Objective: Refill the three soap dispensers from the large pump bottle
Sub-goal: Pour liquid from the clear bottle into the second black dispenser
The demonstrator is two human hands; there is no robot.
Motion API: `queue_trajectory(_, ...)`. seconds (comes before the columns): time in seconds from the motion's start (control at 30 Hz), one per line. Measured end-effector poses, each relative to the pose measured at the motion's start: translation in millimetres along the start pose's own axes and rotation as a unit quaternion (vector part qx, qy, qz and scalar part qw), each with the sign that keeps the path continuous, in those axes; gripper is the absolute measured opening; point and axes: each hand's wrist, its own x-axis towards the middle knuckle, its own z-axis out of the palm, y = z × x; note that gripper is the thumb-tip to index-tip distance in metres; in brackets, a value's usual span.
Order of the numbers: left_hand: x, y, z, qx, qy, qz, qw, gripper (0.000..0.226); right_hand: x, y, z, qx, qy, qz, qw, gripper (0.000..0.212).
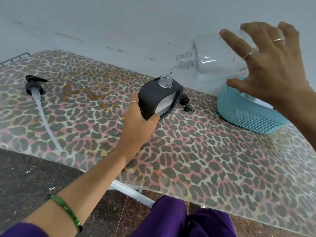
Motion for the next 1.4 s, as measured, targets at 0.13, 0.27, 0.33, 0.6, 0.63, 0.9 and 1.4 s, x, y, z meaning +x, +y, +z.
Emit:
queue_trajectory(0.13,0.7,-0.7,-0.4,-0.011,-0.001,-0.004,1.0,0.051,-0.1,-0.5,0.0,-0.001,0.001,-0.002,1.0,0.094)
queue_trajectory(0.27,0.3,-1.6,-0.2,-0.014,0.0,-0.007,1.0,0.05,0.8,1.1,-1.3,-0.003,0.001,-0.003,1.0,0.094)
queue_trajectory(0.33,0.0,-2.0,-0.2,-0.011,0.001,-0.007,1.0,0.049,0.6,0.9,-1.1,-0.006,0.0,-0.004,1.0,0.094)
queue_trajectory(0.6,0.3,-3.1,-0.1,-0.006,-0.001,-0.008,1.0,0.048,1.9,1.0,-1.2,-0.015,-0.003,-0.009,1.0,0.094)
queue_trajectory(0.63,0.4,-3.1,-0.2,-0.006,-0.001,-0.01,1.0,0.048,2.0,0.7,-1.2,-0.016,-0.003,-0.01,1.0,0.094)
queue_trajectory(0.9,-0.2,0.6,-0.5,-0.004,-0.001,-0.025,1.0,0.048,3.0,1.0,-2.2,-0.024,-0.001,-0.018,1.0,0.092)
queue_trajectory(1.4,0.3,2.8,0.2,0.01,0.003,-0.029,1.0,0.046,6.3,3.3,-4.5,-0.038,0.005,-0.03,0.999,0.089)
